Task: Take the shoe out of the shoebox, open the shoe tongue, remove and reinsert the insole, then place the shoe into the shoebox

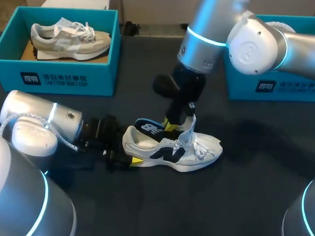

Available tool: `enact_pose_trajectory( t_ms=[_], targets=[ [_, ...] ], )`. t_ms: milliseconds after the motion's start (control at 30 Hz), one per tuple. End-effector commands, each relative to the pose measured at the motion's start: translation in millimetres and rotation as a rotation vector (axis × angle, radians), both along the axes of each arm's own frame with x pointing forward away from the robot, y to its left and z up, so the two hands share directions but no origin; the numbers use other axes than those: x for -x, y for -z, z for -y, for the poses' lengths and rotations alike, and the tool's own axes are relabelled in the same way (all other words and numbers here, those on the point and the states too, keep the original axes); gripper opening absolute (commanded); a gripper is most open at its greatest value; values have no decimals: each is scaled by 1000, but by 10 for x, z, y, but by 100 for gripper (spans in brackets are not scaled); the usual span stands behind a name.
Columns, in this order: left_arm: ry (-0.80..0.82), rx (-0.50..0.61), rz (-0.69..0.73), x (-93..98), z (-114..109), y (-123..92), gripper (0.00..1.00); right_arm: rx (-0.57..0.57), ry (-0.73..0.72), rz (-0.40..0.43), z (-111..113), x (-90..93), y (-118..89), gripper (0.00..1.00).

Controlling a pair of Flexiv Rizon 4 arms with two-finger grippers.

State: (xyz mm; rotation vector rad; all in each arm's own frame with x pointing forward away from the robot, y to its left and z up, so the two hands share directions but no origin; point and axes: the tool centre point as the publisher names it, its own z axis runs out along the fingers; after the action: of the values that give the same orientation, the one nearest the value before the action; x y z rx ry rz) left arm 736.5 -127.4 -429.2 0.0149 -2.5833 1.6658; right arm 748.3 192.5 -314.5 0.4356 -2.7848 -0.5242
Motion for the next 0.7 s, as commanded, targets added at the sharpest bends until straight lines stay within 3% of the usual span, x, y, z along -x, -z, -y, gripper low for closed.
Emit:
enact_pose_trajectory(
  t_ms=[33,700],
  targets=[
    [0,-2,0,-32,-1,49,0,14,-83,-53,-87,-49,-70,0],
    [0,-2,0,-32,-1,49,0,-39,-296,-198,-353,-50,-88,0]
  ],
)
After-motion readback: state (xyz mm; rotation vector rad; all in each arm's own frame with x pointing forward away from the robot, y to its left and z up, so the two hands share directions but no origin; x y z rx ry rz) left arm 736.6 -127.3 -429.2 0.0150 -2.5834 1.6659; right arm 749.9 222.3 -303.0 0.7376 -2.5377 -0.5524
